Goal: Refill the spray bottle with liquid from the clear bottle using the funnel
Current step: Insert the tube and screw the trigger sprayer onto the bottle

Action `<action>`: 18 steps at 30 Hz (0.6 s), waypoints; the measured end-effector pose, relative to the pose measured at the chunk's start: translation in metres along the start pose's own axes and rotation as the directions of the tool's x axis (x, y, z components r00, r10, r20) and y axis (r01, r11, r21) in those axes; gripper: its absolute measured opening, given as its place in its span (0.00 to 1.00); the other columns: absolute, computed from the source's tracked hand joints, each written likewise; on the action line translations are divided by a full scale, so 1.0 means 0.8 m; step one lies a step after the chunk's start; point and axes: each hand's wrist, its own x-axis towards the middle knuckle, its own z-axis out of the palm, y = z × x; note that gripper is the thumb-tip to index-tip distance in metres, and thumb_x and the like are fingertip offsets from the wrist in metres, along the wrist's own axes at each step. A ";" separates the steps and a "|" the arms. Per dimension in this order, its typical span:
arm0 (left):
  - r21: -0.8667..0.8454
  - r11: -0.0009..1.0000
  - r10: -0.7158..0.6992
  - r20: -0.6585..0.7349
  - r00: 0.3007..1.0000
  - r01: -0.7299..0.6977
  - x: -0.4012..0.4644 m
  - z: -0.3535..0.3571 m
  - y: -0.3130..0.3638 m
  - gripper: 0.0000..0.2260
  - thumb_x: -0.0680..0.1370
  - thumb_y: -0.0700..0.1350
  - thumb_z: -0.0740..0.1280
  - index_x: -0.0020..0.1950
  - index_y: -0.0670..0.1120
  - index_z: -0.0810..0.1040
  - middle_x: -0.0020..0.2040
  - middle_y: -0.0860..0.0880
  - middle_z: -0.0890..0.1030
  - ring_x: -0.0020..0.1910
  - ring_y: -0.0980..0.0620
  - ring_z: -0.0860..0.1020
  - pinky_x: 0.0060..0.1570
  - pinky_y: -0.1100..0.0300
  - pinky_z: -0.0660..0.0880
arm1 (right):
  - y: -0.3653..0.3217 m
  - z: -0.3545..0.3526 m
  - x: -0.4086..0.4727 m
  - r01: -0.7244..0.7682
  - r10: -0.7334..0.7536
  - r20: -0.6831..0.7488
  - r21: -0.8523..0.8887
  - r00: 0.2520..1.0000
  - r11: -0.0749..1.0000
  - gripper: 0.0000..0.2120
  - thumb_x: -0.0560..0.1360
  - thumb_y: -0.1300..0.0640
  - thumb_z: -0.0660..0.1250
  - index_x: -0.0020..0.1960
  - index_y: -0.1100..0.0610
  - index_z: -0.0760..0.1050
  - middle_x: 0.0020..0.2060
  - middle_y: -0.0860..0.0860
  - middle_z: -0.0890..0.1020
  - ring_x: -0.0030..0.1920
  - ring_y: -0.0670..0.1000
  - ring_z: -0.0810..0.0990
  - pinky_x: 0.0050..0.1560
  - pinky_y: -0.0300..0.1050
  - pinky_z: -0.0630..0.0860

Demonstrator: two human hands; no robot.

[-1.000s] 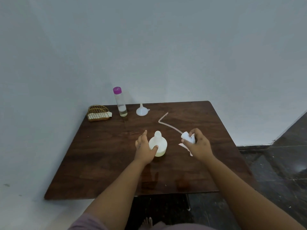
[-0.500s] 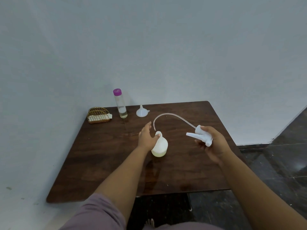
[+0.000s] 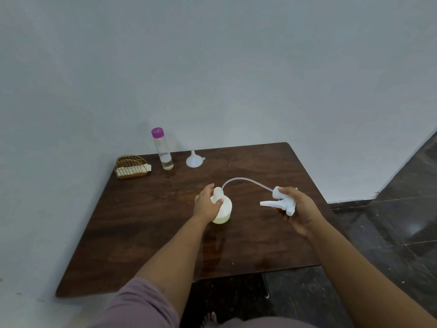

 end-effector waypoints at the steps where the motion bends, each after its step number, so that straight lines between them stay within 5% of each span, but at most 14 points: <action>1: 0.005 1.000 0.005 -0.001 1.000 -0.005 0.000 0.001 -0.001 0.28 0.78 0.46 0.69 0.75 0.51 0.64 0.73 0.50 0.70 0.73 0.45 0.64 0.69 0.47 0.67 | 0.000 0.001 -0.001 -0.014 0.014 -0.003 0.011 1.000 1.000 0.12 0.81 0.61 0.56 0.38 0.59 0.66 0.35 0.47 0.68 0.50 0.61 0.84 0.30 0.35 0.51; 4: 0.013 1.000 0.024 -0.001 1.000 -0.024 0.000 0.002 -0.002 0.26 0.78 0.46 0.68 0.75 0.51 0.64 0.74 0.50 0.69 0.73 0.45 0.64 0.69 0.47 0.67 | 0.000 0.006 -0.002 -0.036 0.037 -0.034 0.009 0.999 0.999 0.09 0.81 0.61 0.56 0.42 0.59 0.68 0.39 0.49 0.71 0.46 0.60 0.85 0.25 0.33 0.55; 6: 0.026 0.999 0.025 -0.002 1.000 -0.025 0.001 0.001 -0.002 0.25 0.79 0.46 0.67 0.75 0.52 0.65 0.74 0.50 0.68 0.73 0.45 0.64 0.69 0.47 0.67 | 0.001 0.006 -0.001 -0.022 0.021 -0.039 -0.021 0.999 1.000 0.08 0.80 0.60 0.57 0.43 0.59 0.69 0.42 0.50 0.70 0.46 0.59 0.85 0.32 0.38 0.56; 8: 0.040 0.999 0.026 -0.004 1.000 -0.026 0.002 0.001 0.000 0.24 0.79 0.47 0.67 0.74 0.52 0.65 0.74 0.49 0.68 0.72 0.45 0.65 0.68 0.47 0.68 | -0.002 0.008 -0.003 0.019 -0.021 -0.042 -0.048 0.999 0.999 0.10 0.80 0.60 0.57 0.40 0.58 0.68 0.38 0.50 0.67 0.45 0.57 0.86 0.36 0.44 0.51; 13: 0.043 0.998 0.043 0.007 0.999 -0.043 0.007 -0.002 -0.005 0.21 0.80 0.47 0.65 0.73 0.52 0.69 0.71 0.48 0.71 0.70 0.45 0.67 0.68 0.47 0.69 | -0.016 0.020 -0.015 0.091 -0.090 -0.067 0.024 0.994 0.996 0.10 0.79 0.60 0.57 0.40 0.60 0.70 0.27 0.49 0.74 0.27 0.48 0.81 0.40 0.43 0.63; 18: 0.047 0.999 0.022 -0.012 1.000 -0.022 0.011 0.000 -0.006 0.18 0.80 0.48 0.65 0.70 0.53 0.71 0.70 0.49 0.73 0.68 0.46 0.70 0.65 0.46 0.73 | -0.018 0.019 -0.013 0.101 -0.095 -0.085 0.069 0.992 0.993 0.10 0.79 0.60 0.58 0.40 0.61 0.72 0.27 0.50 0.75 0.24 0.47 0.78 0.42 0.44 0.67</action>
